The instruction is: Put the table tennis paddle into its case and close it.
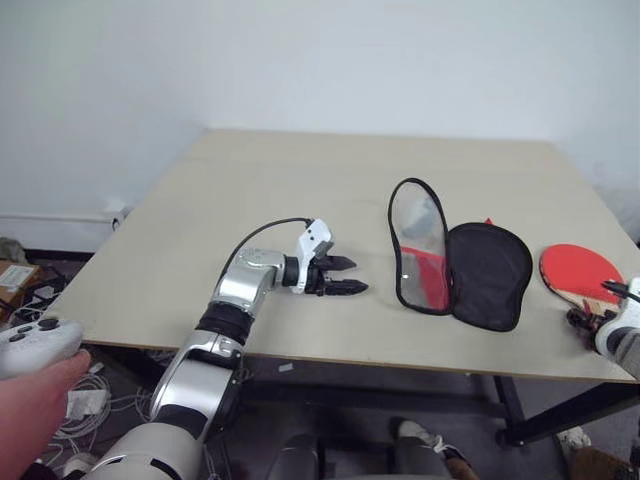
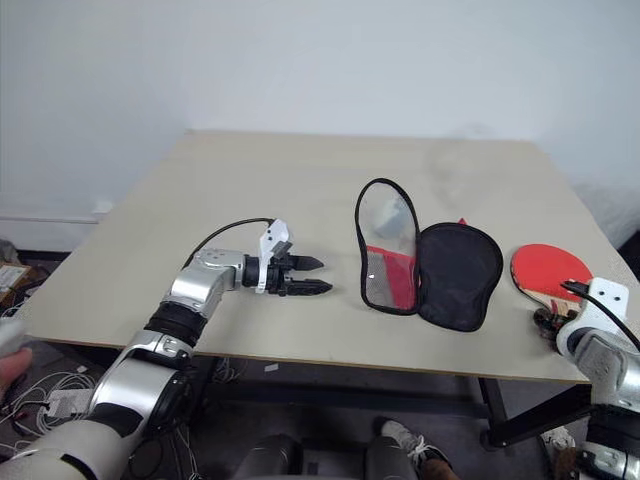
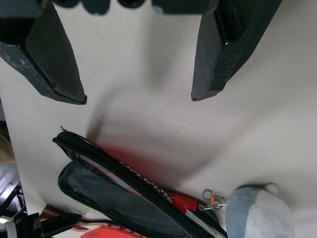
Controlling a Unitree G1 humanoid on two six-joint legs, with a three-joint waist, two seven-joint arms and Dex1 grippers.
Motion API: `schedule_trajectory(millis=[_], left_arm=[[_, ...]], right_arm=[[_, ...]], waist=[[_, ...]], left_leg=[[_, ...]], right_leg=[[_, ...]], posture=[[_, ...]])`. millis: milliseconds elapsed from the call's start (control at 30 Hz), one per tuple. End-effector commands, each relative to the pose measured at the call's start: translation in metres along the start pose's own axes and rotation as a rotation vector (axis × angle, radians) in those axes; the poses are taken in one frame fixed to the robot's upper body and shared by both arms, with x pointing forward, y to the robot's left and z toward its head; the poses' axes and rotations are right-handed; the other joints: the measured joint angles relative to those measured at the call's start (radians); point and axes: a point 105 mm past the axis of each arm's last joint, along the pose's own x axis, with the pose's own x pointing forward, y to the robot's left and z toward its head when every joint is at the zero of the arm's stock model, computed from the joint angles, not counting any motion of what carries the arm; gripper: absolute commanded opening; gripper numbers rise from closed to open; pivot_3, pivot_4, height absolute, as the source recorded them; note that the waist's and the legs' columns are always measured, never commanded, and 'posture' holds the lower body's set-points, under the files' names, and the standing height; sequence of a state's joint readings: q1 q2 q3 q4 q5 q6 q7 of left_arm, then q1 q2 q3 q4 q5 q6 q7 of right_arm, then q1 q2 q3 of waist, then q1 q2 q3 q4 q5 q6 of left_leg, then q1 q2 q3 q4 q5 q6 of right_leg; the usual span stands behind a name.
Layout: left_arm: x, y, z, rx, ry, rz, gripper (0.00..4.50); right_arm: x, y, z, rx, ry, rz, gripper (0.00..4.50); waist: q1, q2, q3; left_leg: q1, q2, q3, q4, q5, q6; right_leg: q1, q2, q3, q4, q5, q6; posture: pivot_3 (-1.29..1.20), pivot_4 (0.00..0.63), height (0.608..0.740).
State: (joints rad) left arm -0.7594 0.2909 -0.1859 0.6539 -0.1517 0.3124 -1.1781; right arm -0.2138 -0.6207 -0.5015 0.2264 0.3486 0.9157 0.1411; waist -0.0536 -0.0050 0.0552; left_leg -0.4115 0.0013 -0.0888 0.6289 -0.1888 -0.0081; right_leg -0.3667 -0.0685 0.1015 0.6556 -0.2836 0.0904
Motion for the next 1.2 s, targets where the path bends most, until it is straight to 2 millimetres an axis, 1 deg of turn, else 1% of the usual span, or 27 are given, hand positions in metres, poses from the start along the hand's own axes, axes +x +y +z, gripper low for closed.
schedule_trajectory(millis=[33,67,133,167,300,333,367,467,567,667,700,733,767,833,867,933,1000,1067,1100,1200], left_arm=[[-0.004,0.000,0.015,0.057,-0.023,0.003,3.58],[-0.004,0.000,0.015,0.053,-0.025,0.009,3.58],[-0.004,0.001,0.015,0.048,-0.026,0.017,3.58],[-0.005,0.002,0.015,0.050,-0.025,0.018,3.58],[-0.005,0.003,0.017,0.054,-0.026,0.022,3.58],[-0.005,0.004,0.018,0.055,-0.026,0.024,3.58],[-0.006,0.005,0.018,0.056,-0.026,0.027,3.58],[-0.007,0.006,0.020,0.062,-0.022,0.030,3.58],[-0.005,0.007,0.024,0.067,-0.024,0.026,3.58],[-0.003,0.007,0.024,0.072,-0.015,0.019,3.58],[-0.003,0.007,0.023,0.074,-0.013,0.016,3.58],[-0.003,0.007,0.023,0.075,-0.012,0.014,3.58],[-0.001,0.007,0.023,0.075,-0.009,0.011,3.58],[0.001,0.006,0.023,0.076,-0.006,0.005,3.58],[0.001,0.006,0.024,0.077,-0.006,0.003,3.58],[0.002,0.006,0.025,0.076,-0.010,-0.002,3.58],[0.003,0.006,0.025,0.074,-0.010,-0.002,3.58],[0.002,0.006,0.023,0.075,-0.001,-0.004,3.58],[0.001,0.006,0.021,0.081,0.007,-0.005,3.58],[0.001,0.006,0.020,0.083,0.012,-0.007,3.58]], right_arm=[[0.006,0.004,0.003,-0.039,0.022,-0.013,3.35],[0.008,0.009,0.007,-0.029,0.010,0.002,3.35],[0.011,0.017,0.012,-0.015,-0.006,0.019,2.97],[0.012,0.019,0.013,-0.013,-0.007,0.019,2.74],[0.014,0.023,0.012,0.006,0.005,0.029,1.40],[0.013,0.024,0.013,0.022,0.001,0.032,1.19],[0.011,0.025,0.016,0.035,-0.009,0.035,1.13],[0.000,0.027,0.035,0.040,-0.083,0.022,1.13],[-0.020,0.039,0.071,0.072,-0.207,0.028,1.13],[-0.038,0.073,0.093,0.064,-0.265,0.137,1.13],[-0.043,0.082,0.097,0.057,-0.284,0.164,1.13],[-0.047,0.086,0.100,0.054,-0.296,0.175,1.13],[-0.054,0.111,0.104,0.042,-0.312,0.235,1.13],[-0.064,0.146,0.106,0.030,-0.320,0.313,1.13],[-0.068,0.160,0.105,0.027,-0.323,0.342,1.13],[-0.069,0.176,0.098,0.011,-0.316,0.352,1.13],[-0.065,0.178,0.091,-0.056,-0.331,0.290,1.13],[-0.060,0.172,0.086,-0.116,-0.351,0.198,1.13],[-0.059,0.172,0.083,-0.115,-0.350,0.191,1.13],[-0.058,0.173,0.071,-0.037,-0.328,0.202,1.13]], waist=[[0.000,-0.004,-0.001],[-0.001,-0.007,-0.001],[-0.004,-0.009,-0.001],[-0.009,-0.010,-0.001],[-0.024,-0.011,-0.001],[-0.028,-0.011,-0.001],[-0.030,-0.011,-0.001],[-0.032,-0.009,0.000],[-0.031,-0.003,0.000],[-0.029,0.005,0.005],[-0.028,0.006,0.006],[-0.025,0.006,0.006],[-0.021,0.006,0.006],[-0.020,0.007,0.006],[-0.020,0.007,0.006],[-0.019,0.007,0.006],[-0.010,0.007,0.006],[0.007,0.007,0.006],[0.010,0.007,0.006],[0.008,0.007,0.006]], left_leg=[[0.000,0.000,0.000,0.000,0.000,0.000],[0.000,0.000,0.000,0.000,0.000,0.000],[0.001,0.001,0.000,0.001,0.000,0.000],[0.001,0.001,0.001,0.001,0.000,0.000],[0.001,0.001,0.000,0.002,0.000,0.000],[0.001,0.002,0.000,0.001,0.000,0.000],[0.001,0.002,0.000,0.000,0.000,0.000],[0.001,0.002,0.000,0.000,0.000,0.000],[0.000,0.001,0.000,0.000,0.000,0.000],[-0.002,0.000,0.002,0.000,0.000,0.001],[-0.002,0.000,0.002,0.000,0.000,0.001],[-0.002,0.000,0.002,0.000,0.000,0.001],[-0.002,0.000,0.001,-0.001,0.000,0.001],[-0.002,0.001,0.001,-0.002,0.000,0.001],[-0.002,0.001,0.001,-0.002,0.000,0.001],[-0.002,0.001,0.000,-0.002,0.001,0.001],[-0.003,0.000,-0.001,-0.002,0.001,0.001],[-0.006,-0.001,-0.001,0.000,0.001,0.001],[-0.006,-0.002,-0.001,0.000,0.001,0.001],[-0.007,-0.002,-0.002,0.000,0.001,0.001]], right_leg=[[0.000,0.000,0.000,0.000,0.000,0.000],[0.001,0.000,0.000,0.000,0.000,0.000],[0.001,0.000,0.000,0.000,0.000,0.000],[0.001,0.000,0.000,0.000,0.001,-0.001],[0.002,0.000,0.000,0.000,0.001,-0.001],[0.002,0.001,0.000,0.000,0.001,-0.001],[0.001,0.001,0.000,0.000,0.001,-0.001],[0.000,0.001,0.000,0.000,0.001,-0.001],[-0.001,0.001,0.000,0.000,0.001,0.000],[-0.003,0.000,0.003,0.002,0.001,0.000],[-0.004,0.000,0.003,0.002,0.001,0.000],[-0.004,0.000,0.003,0.002,0.001,0.000],[-0.005,0.001,0.003,0.002,0.001,0.000],[-0.005,0.001,0.003,0.002,0.001,0.000],[-0.005,0.002,0.003,0.002,0.001,0.000],[-0.005,0.002,0.002,0.003,0.001,0.000],[-0.005,0.001,0.002,0.003,0.001,0.000],[-0.006,-0.001,0.001,0.002,0.001,0.000],[-0.006,-0.001,0.000,0.002,0.001,0.000],[-0.007,-0.002,0.000,0.002,0.002,-0.002]], posture=[[0.00,0.000,0.740],[0.00,0.000,0.740],[0.00,0.000,0.740],[0.00,0.000,0.740],[0.00,0.000,0.740],[0.00,0.000,0.740],[0.00,0.000,0.740],[0.00,0.000,0.740],[0.00,0.000,0.740],[0.00,0.000,0.740],[0.00,0.000,0.740],[0.00,0.000,0.740],[0.00,0.000,0.740],[0.00,0.000,0.740],[0.00,0.000,0.740],[0.00,0.000,0.740],[0.00,0.000,0.740],[0.00,0.000,0.740],[0.00,0.000,0.740],[0.00,0.000,0.740]])
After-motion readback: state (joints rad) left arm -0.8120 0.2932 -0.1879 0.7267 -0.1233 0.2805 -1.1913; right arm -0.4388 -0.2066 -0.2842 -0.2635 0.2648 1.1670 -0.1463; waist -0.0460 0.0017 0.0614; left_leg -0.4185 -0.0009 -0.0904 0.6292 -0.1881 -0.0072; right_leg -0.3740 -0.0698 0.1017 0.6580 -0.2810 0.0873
